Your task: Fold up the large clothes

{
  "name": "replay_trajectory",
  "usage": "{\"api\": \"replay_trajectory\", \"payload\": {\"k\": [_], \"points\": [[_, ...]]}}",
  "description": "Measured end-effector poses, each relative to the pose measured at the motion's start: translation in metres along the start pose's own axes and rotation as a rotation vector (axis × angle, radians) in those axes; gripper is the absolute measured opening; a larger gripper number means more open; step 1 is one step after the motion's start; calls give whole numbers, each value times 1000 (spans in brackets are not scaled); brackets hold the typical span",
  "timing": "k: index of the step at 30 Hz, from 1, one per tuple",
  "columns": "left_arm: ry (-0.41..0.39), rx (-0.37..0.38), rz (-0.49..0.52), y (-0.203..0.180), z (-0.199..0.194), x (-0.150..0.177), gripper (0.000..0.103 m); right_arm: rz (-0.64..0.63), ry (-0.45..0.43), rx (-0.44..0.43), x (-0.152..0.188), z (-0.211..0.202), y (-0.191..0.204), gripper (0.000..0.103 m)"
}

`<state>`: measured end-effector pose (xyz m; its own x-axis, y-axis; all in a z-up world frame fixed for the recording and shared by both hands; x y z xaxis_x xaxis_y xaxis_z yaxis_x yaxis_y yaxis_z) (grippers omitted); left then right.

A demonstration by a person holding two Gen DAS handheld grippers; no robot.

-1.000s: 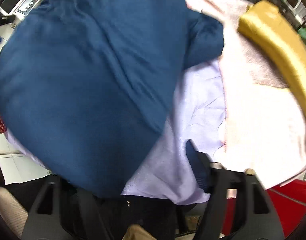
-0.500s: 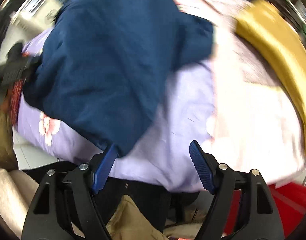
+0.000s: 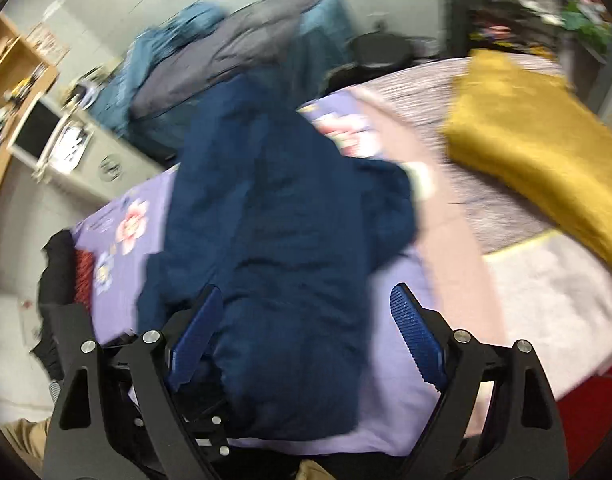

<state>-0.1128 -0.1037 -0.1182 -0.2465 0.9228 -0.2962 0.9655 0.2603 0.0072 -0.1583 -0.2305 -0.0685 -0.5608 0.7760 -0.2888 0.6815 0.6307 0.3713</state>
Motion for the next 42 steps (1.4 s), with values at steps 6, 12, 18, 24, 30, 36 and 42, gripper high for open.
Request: {"api": "replay_trajectory", "payload": {"k": [6, 12, 18, 24, 30, 36, 42], "points": [[-6, -195, -230, 92, -33, 53, 89, -278, 101, 87, 21, 68, 83, 85], [-2, -240, -400, 143, -48, 92, 89, -433, -4, 354, 10, 110, 106, 82], [-15, -233, -420, 139, -43, 94, 89, -295, -82, 280, 5, 73, 46, 23], [-41, -186, -301, 116, -34, 48, 88, 96, -121, 332, 42, 3, -102, 17], [-114, -159, -201, 120, -30, -20, 90, 551, -36, 431, 150, -30, -250, 16], [-80, -199, -54, 127, 28, -96, 97, 628, -7, 413, 201, -28, -264, 16], [112, -127, -53, 144, 131, -116, 96, 547, -12, 413, 184, -30, -254, 16]]}}
Point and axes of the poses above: each gripper's, at about its wrist camera, not at the fingertips, and z roughly the way its jaws point, y to its left, x to its underside, the point moved 7 cm from there along z, roughly the way its jaws point, and after that the axes turned 5 degrees about z, right-handed, at the moved point
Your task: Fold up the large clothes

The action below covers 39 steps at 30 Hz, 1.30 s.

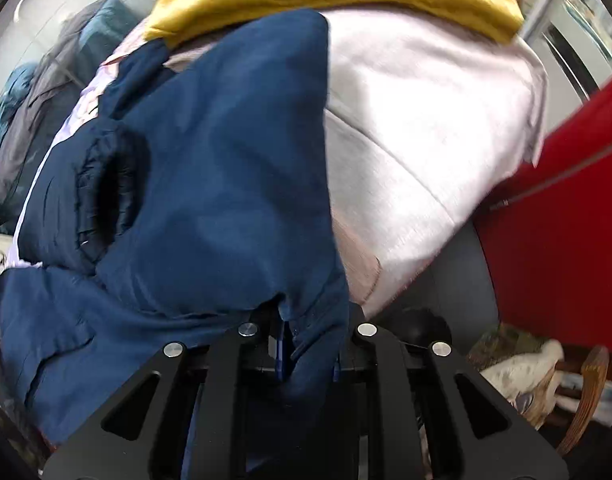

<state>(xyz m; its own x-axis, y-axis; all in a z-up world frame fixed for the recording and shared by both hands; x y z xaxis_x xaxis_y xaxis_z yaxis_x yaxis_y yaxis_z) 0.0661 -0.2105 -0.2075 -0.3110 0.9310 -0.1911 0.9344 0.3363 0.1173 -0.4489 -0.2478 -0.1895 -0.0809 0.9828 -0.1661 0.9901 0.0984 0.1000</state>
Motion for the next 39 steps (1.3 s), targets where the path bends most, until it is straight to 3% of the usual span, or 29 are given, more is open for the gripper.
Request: {"api": "replay_trajectory", "payload": {"k": [2, 3, 4, 8, 9, 10, 15, 18, 21, 24, 26, 28, 30, 34, 39], "points": [[60, 126, -31, -13, 26, 5, 95, -17, 10, 12, -3, -3, 4, 16], [82, 166, -32, -21, 34, 11, 88, -21, 14, 17, -5, -2, 6, 17], [117, 198, -18, -33, 45, 20, 71, -26, 15, 18, -5, -2, 6, 17], [85, 153, 63, -60, 48, 33, 39, -55, -2, 7, -18, -4, 16, 17], [78, 153, 69, -62, 44, 34, 25, -69, -17, -4, -23, -7, 24, 17], [66, 157, 66, -62, 39, 34, 20, -91, -37, -21, -29, -12, 33, 16], [-65, 258, -34, -34, -17, 34, 16, -189, -129, -148, -58, -55, 80, 16], [-149, 273, -88, -13, -58, 39, 14, -270, -171, -257, -79, -89, 123, 16], [-261, 272, -162, 14, -117, 54, 14, -341, -188, -437, -94, -133, 174, 15], [-393, 211, -237, 56, -185, 78, 14, -401, -239, -593, -105, -182, 210, 15], [-487, 156, -318, 89, -237, 102, 13, -419, -260, -744, -117, -221, 230, 15], [-570, 113, -393, 122, -286, 127, 13, -413, -239, -916, -125, -255, 246, 15], [-675, 18, -447, 150, -355, 165, 13, -419, -224, -1043, -128, -280, 256, 15], [-838, -126, -487, 158, -459, 223, 13, -495, -201, -1287, -119, -344, 269, 15], [-1008, -270, -546, 165, -555, 263, 13, -622, -194, -1466, -105, -413, 288, 15]]}}
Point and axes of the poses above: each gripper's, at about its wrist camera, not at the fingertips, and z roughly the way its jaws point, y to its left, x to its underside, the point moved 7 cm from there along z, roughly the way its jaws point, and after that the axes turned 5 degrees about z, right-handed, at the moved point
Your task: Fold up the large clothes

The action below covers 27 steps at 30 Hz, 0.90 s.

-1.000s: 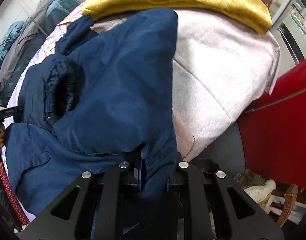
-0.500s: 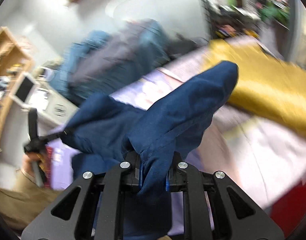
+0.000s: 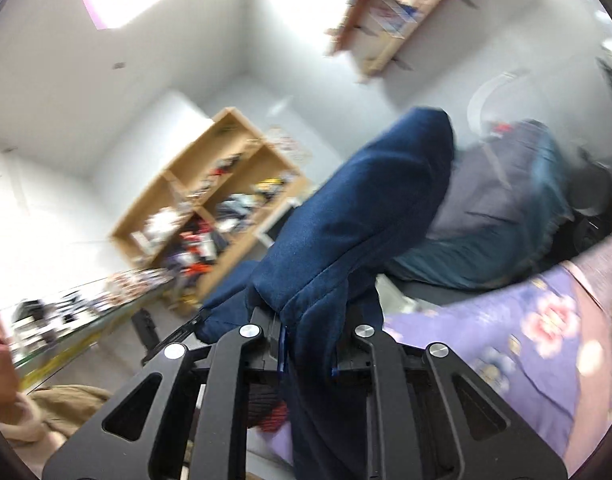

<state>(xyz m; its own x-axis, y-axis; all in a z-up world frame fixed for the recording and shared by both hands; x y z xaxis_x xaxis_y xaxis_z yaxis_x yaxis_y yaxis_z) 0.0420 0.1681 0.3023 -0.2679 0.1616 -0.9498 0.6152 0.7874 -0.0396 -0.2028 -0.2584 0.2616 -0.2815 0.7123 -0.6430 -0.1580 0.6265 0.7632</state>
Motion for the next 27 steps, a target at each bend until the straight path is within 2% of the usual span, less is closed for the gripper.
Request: {"api": "replay_trajectory", "payload": {"k": [2, 3, 4, 5, 6, 7, 9, 10, 11, 14, 15, 16, 18, 19, 20, 22, 24, 27], "points": [[-47, -35, 8, 7, 0, -18, 13, 0, -25, -17, -19, 11, 1, 16], [-54, -48, -5, 14, 5, -20, 13, -10, -54, 29, -29, 17, -11, 18], [-54, -62, -9, 22, 7, -16, 13, -8, -89, 151, -38, 25, -35, 26], [-42, -113, -6, 35, 24, -7, 13, 28, -91, 256, -41, 33, -62, 40], [-19, -194, -12, 48, 44, 7, 14, 103, -82, 432, -36, 39, -100, 53], [26, -267, -10, 57, 63, 25, 22, 142, -76, 555, -31, 40, -128, 76], [199, -292, -34, 75, 108, 87, 31, 158, -40, 829, -2, 37, -193, 78], [268, -324, -59, 84, 122, 118, 31, 168, -27, 923, 15, 33, -215, 78], [377, -336, -97, 90, 138, 163, 31, 174, 13, 992, 40, 29, -240, 78], [565, -306, -103, 74, 162, 254, 31, 125, 211, 1132, 112, 37, -289, 78], [613, -282, -81, 61, 170, 277, 31, 102, 254, 1149, 132, 29, -298, 78], [656, -263, -47, 48, 178, 296, 31, 56, 331, 1155, 156, 42, -304, 78], [742, -213, 66, 9, 195, 334, 32, -23, 428, 1134, 184, 67, -306, 78], [756, -179, 109, -12, 206, 342, 38, -66, 480, 1124, 199, 79, -303, 78], [757, -129, 155, -37, 219, 347, 45, -95, 514, 1110, 209, 94, -297, 78], [747, -92, 191, -64, 233, 356, 84, -130, 559, 1048, 228, 118, -284, 78], [721, -85, 248, -98, 251, 368, 87, -142, 570, 1020, 238, 136, -275, 78], [741, -83, 332, -131, 286, 388, 89, -140, 584, 998, 252, 151, -265, 78]]}}
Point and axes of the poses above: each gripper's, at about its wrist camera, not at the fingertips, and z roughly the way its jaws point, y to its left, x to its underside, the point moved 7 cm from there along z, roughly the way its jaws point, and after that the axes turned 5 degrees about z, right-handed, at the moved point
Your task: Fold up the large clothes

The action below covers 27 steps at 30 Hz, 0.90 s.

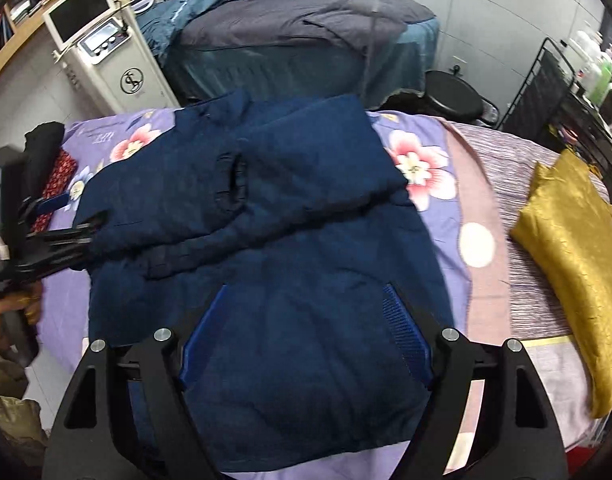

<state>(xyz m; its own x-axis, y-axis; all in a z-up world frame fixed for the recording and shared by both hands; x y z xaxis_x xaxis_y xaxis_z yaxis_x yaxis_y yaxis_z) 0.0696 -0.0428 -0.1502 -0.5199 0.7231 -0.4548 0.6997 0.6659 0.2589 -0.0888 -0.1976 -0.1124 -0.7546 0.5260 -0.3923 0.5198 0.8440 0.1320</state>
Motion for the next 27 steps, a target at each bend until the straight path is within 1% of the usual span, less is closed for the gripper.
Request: {"api": "replay_trajectory", "payload": {"k": [3, 5, 7, 9, 10, 11, 12, 13, 14, 15, 16, 18, 19, 21, 22, 24, 25, 26, 27], "points": [[59, -1, 59, -32, 32, -9, 89, 10, 31, 5, 9, 8, 3, 78], [72, 15, 61, -42, 51, -19, 89, 28, 52, 22, 20, 10, 1, 78], [74, 15, 76, -55, 67, -30, 89, 65, 80, 35, 30, 16, -10, 78], [71, -19, 132, -75, 88, -45, 89, 111, 112, 50, 41, 23, -21, 78], [77, -50, 162, -80, 96, -48, 84, 128, 125, 55, 46, 25, -24, 78], [96, -99, 190, -84, 111, -52, 75, 141, 138, 67, 51, 26, -26, 78], [124, -102, 182, -85, 122, -53, 43, 144, 142, 74, 53, 27, -28, 78], [172, -88, 158, -83, 133, -51, 17, 148, 143, 80, 55, 25, -29, 78], [215, -69, 103, -75, 142, -49, 12, 153, 135, 85, 55, 23, -30, 78], [205, -52, 57, -67, 141, -51, 4, 154, 127, 88, 54, 22, -29, 78], [186, -48, 25, -57, 136, -52, 2, 153, 120, 91, 53, 21, -29, 78], [130, -96, -19, -24, 117, -50, 2, 139, 110, 86, 45, 25, -27, 78], [99, -113, -59, -3, 104, -47, 2, 131, 110, 78, 40, 29, -23, 78], [62, -163, -176, 54, 73, -29, 2, 83, 112, 39, 25, 42, -3, 78], [53, -198, -231, 83, 57, -18, 2, 52, 111, 21, 20, 48, 7, 78], [47, -295, -355, 151, 23, 17, 2, -60, 118, -20, 7, 68, 45, 78], [54, -330, -408, 180, 10, 35, 1, -120, 128, -38, 3, 78, 65, 78], [77, -371, -471, 217, -5, 62, 1, -200, 139, -56, 0, 90, 92, 78], [96, -409, -516, 241, -15, 82, 1, -271, 138, -68, -1, 99, 117, 78]]}}
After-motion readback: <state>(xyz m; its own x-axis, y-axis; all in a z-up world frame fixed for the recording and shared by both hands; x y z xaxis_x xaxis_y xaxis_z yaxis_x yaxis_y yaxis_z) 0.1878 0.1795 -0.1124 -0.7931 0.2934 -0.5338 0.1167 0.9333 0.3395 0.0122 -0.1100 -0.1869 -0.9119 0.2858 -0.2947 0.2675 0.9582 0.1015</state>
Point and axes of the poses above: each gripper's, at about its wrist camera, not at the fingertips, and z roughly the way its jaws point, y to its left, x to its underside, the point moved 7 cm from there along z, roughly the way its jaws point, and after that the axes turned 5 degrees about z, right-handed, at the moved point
